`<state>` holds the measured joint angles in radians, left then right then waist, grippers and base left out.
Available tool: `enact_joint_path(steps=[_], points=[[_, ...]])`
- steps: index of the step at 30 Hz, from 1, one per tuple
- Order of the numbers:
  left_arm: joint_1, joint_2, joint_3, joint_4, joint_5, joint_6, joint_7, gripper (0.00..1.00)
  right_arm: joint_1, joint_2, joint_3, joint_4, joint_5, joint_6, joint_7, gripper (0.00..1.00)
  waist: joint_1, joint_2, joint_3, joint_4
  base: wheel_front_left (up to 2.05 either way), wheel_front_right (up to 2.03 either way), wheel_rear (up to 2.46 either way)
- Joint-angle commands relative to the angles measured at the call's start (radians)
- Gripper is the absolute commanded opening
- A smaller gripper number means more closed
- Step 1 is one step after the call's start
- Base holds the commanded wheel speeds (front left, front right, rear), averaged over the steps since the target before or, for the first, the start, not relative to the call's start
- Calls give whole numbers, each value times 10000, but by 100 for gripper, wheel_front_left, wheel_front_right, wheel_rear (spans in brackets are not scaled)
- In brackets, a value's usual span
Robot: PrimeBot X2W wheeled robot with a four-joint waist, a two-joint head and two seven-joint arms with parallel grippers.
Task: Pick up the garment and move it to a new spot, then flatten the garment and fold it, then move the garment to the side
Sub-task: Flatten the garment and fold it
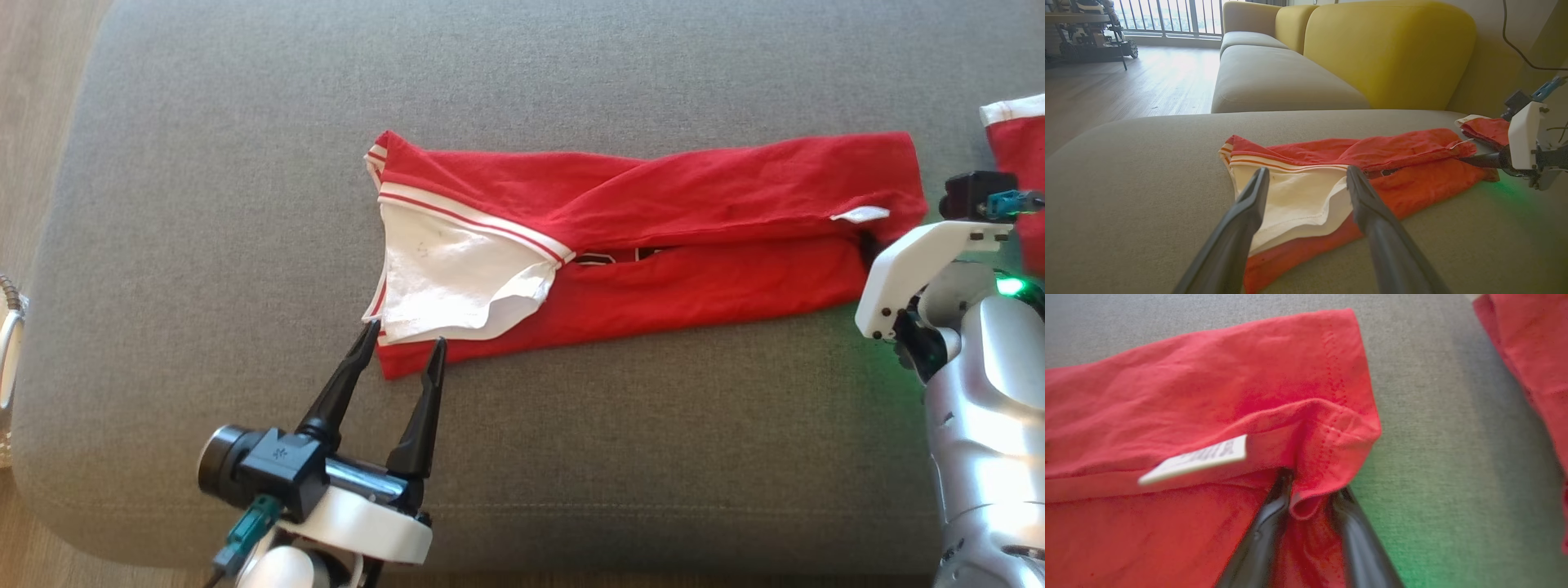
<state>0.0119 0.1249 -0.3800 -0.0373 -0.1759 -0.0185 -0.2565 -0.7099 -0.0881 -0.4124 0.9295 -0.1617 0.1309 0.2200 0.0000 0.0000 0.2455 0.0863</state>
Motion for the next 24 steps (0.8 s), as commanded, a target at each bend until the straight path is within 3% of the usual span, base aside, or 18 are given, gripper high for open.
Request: enact_joint_path(steps=[1,14,20,24], points=[[-435,-49,385,-296,143,-49,-53,100,29,126,343,161,103,-2,104,0,0,0,43,26,0,0,0],[-364,-240,791,-248,293,-263,-53,100,221,-819,341,-408,800,-2,-1057,0,0,0,-80,-136,0,0,0],[-251,-253,930,-271,407,-340,-53,100,272,-1429,640,-1219,963,-2,-1005,0,0,0,-222,-440,0,0,0],[-212,-274,951,-239,471,-390,-53,100,320,-1305,1091,-1971,1388,-2,-767,0,0,0,-346,-570,0,0,0]])
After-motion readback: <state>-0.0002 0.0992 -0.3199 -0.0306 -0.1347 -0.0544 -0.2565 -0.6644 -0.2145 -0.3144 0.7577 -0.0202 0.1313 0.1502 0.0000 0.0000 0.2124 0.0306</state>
